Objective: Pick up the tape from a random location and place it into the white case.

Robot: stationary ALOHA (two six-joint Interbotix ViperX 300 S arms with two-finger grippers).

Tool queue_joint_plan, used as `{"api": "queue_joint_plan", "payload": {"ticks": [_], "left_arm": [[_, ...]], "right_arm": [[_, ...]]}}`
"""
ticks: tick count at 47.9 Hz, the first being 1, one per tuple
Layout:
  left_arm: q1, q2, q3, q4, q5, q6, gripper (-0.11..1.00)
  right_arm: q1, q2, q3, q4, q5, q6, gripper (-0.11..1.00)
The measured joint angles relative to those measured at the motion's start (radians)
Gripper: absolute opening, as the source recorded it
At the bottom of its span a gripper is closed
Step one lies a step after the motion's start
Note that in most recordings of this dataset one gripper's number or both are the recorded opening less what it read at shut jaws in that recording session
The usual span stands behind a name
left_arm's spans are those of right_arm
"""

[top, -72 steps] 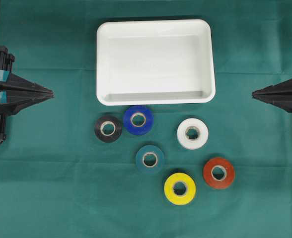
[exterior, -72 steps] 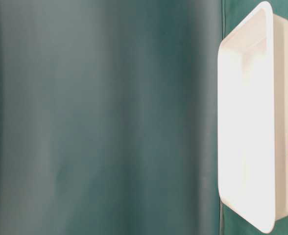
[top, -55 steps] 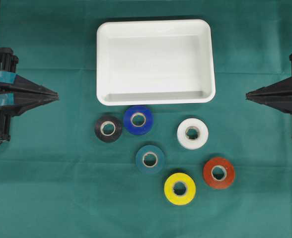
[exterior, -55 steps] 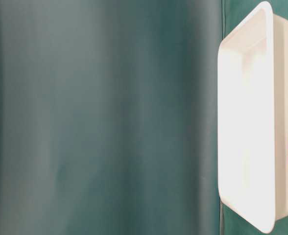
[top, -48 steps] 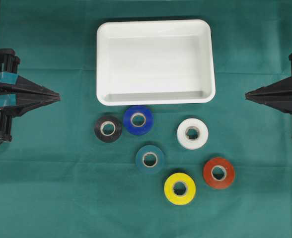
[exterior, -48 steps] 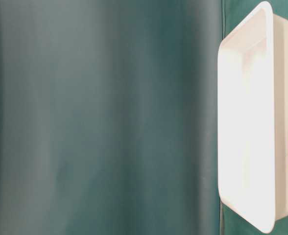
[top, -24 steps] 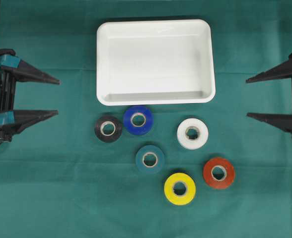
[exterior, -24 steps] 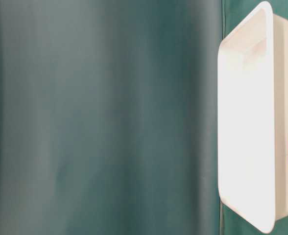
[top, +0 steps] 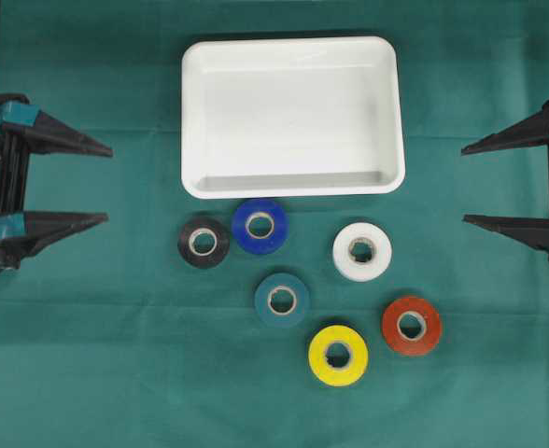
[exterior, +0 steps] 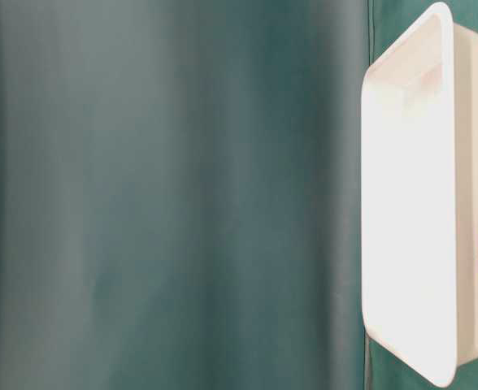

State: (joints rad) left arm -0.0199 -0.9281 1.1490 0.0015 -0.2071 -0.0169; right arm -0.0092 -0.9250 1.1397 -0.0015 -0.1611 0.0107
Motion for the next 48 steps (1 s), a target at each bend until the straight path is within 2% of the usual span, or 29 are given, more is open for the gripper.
{"api": "queue_joint_plan", "payload": {"ticks": [7, 29, 48], "left_arm": [[-0.032, 0.006, 0.0, -0.002, 0.0, 0.0, 1.0], [-0.035, 0.026, -0.009, -0.002, 0.003, 0.0, 1.0], [-0.034, 0.195, -0.098, -0.002, -0.009, 0.005, 1.0]], "right_arm": [[0.0, 0.0, 0.0, 0.0, 0.0, 0.0, 0.92], [0.002, 0.0, 0.0, 0.0, 0.0, 0.0, 0.92], [0.0, 0.0, -0.003, 0.0, 0.0, 0.0, 0.92]]}}
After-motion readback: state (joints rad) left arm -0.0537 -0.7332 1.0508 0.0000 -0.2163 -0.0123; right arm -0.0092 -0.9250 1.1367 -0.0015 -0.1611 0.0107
